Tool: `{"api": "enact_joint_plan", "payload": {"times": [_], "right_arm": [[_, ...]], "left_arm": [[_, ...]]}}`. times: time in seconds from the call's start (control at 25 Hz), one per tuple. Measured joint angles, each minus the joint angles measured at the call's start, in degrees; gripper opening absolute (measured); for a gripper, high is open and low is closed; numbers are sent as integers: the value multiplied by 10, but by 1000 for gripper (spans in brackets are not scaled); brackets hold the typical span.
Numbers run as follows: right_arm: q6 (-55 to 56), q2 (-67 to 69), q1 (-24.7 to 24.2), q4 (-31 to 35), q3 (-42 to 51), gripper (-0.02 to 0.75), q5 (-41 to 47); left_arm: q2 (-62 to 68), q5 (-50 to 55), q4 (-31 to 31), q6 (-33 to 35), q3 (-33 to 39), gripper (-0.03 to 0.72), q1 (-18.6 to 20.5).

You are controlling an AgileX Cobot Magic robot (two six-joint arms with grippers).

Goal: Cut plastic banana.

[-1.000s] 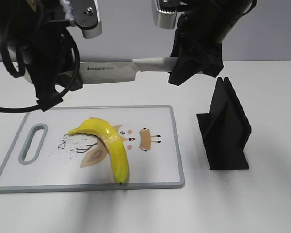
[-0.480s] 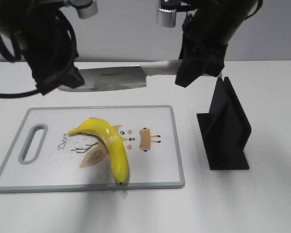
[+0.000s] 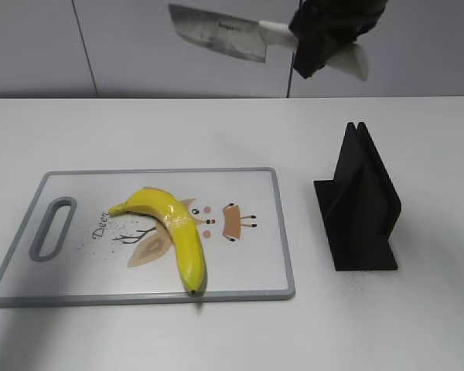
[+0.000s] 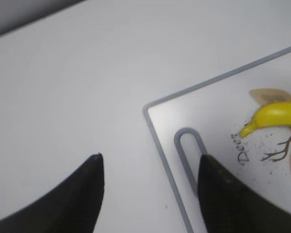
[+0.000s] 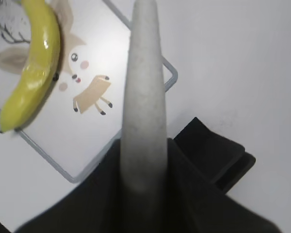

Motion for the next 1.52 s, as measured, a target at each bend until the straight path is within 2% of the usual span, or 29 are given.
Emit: {"api": "enact_joint_plan", "payload": {"times": [0.12,0.32,0.56,0.76,1.04,1.28,1.52], "right_arm": [[144,0,-5,-14,-20,188,12],[298,-17,-27,-45,-5,188,15],[383,-154,-31,-95,144,188,-24],[417,-237,-31,-99,271,188,-82],[426,-251,-31,-99,360,188,-117],[427,-251,-31,-99,412,188,-150],[431,-251,-31,-101,457,188,-191]], "left_arm": [[0,74,2,-58,0,586,48],[-25,100,8,-78,22,568,94],[-194,102,8,-80,151,563,108],[-367,82,4,-80,271,564,108],[-613,49,4,-80,409,563,108],[-782,59,-22,-80,478,563,108],[-858,69,-33,-80,502,556,108]]}}
